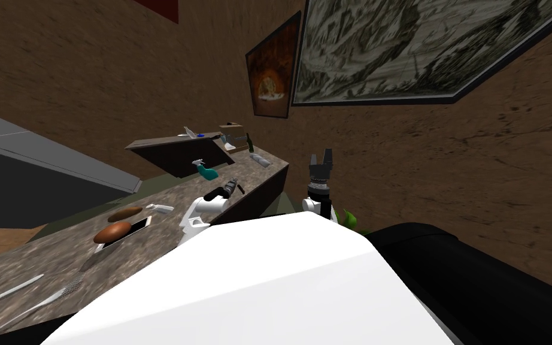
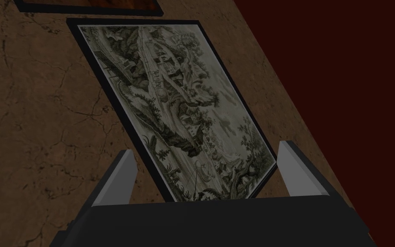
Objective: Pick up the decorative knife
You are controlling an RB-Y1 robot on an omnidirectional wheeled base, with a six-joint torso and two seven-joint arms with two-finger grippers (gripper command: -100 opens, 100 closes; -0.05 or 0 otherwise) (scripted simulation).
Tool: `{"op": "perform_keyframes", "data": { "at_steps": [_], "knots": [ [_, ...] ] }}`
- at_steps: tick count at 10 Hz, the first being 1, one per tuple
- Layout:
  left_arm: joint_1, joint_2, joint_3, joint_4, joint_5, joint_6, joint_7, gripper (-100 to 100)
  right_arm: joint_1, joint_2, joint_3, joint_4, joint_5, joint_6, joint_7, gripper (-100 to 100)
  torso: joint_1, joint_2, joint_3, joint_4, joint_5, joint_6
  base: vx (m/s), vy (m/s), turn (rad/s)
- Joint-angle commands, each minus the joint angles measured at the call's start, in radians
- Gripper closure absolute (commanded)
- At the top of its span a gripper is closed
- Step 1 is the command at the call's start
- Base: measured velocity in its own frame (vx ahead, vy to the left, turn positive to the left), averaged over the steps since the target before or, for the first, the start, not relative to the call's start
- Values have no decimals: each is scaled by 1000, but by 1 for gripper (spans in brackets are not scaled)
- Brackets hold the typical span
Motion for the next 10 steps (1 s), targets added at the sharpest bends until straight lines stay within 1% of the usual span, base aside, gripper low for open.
{"op": "perform_keyframes", "data": {
  "at_steps": [1, 2, 3, 4, 5, 6, 7, 8, 9, 10],
  "knots": [
    [-13, 13, -7, 10, 0, 50, -8, -100, 0, 0, 0, 0, 0, 0, 0, 0, 0, 0, 0, 0, 0, 0, 24, -29, -65],
    [-13, 13, -7, 10, 0, 66, -8, -100, 0, 0, 0, 0, 0, 0, 0, 0, -2, -1, -1, 0, 0, 0, 16, -18, 1],
    [-24, 28, -10, 18, 4, 100, -14, -100, 0, 0, 0, 0, 0, 0, 0, 0, -1, -1, 0, 0, 0, 0, 0, 0, -12],
    [-24, 28, -10, 18, 4, 111, -14, -100, 0, 0, 0, 0, 0, 0, 0, 0, 0, 0, 0, 0, 0, 0, -1, 1, -32],
    [-35, 43, -13, 25, 8, 149, -21, -100, 0, 0, 0, 0, 0, 0, 0, 0, 0, 0, 0, 0, 0, 0, 20, -23, -92],
    [-35, 43, -13, 25, 8, 154, -21, -100, 0, 0, 0, 0, 0, 0, 0, 0, -1, -1, 0, 0, 0, 0, 30, -34, -29],
    [-45, 57, -16, 31, 11, 193, -26, -100, 0, 0, 0, 0, 0, 0, 0, 0, -2, -1, -1, 0, 0, 0, 11, -12, 8],
    [-53, 71, -19, 37, 14, 218, -31, -100, 0, 0, 0, 0, 0, 0, 0, 0, -1, -1, 0, 0, 0, 0, 7, -8, -57],
    [-53, 71, -19, 37, 14, 229, -31, -100, 0, 0, 0, 0, 0, 0, 0, 0, -1, 0, 0, 0, 0, 0, 9, -10, -37],
    [-61, 83, -22, 42, 17, 260, -36, -100, 0, 0, 0, 0, 0, 0, 0, 0, -1, 0, 0, 0, 0, 0, 7, -8, -3]
  ]
}}
